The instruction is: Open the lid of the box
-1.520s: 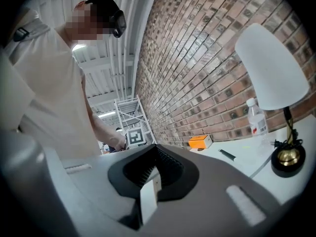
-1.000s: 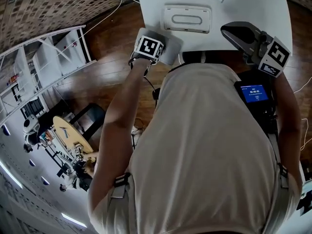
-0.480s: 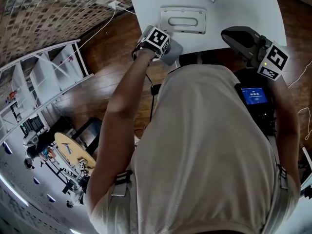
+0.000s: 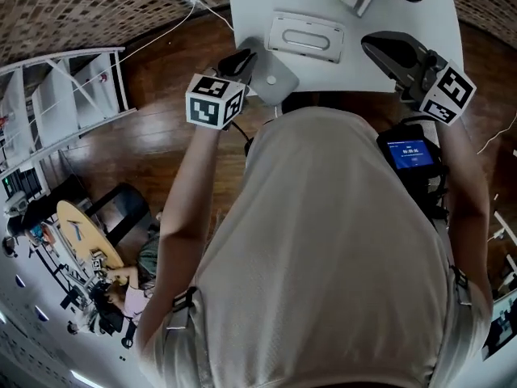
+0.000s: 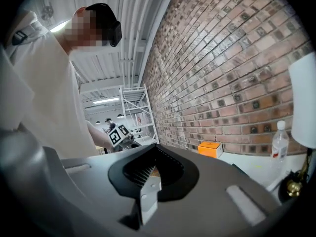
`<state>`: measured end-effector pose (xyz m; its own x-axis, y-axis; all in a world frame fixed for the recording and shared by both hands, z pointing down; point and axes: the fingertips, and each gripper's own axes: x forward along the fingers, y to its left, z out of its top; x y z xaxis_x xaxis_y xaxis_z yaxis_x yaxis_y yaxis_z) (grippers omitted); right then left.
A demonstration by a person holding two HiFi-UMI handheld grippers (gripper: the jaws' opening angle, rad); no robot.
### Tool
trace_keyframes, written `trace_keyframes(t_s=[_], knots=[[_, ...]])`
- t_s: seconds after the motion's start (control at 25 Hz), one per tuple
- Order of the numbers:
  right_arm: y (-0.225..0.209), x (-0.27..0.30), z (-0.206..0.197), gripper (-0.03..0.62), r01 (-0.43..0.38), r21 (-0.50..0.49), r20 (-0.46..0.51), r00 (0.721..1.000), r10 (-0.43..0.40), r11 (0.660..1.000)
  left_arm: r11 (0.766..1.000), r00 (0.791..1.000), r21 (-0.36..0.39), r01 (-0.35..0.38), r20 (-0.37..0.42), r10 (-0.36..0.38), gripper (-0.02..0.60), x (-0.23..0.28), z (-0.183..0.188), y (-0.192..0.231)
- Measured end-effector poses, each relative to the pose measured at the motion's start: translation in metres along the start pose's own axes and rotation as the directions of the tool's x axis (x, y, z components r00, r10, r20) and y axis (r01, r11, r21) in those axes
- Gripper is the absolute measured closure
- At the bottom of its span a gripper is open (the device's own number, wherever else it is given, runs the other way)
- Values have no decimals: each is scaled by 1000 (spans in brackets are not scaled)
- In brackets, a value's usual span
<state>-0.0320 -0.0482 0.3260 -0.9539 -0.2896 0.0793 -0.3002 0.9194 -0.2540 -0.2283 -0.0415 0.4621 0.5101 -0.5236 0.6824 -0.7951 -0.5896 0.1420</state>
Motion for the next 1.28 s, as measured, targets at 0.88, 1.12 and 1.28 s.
trace_keyframes(t_s=[0.88, 1.12, 1.28], knots=[[37, 55, 56, 594, -130, -160, 9, 991, 133, 979, 996, 816, 83, 43, 573, -83, 581, -120, 112, -35], [34, 52, 52, 594, -123, -146, 13, 992, 127, 982, 993, 814, 93, 67, 571, -108, 581, -112, 118, -39], [33, 50, 51, 594, -124, -145, 17, 992, 128, 982, 993, 815, 94, 71, 568, -112, 581, -108, 119, -39]])
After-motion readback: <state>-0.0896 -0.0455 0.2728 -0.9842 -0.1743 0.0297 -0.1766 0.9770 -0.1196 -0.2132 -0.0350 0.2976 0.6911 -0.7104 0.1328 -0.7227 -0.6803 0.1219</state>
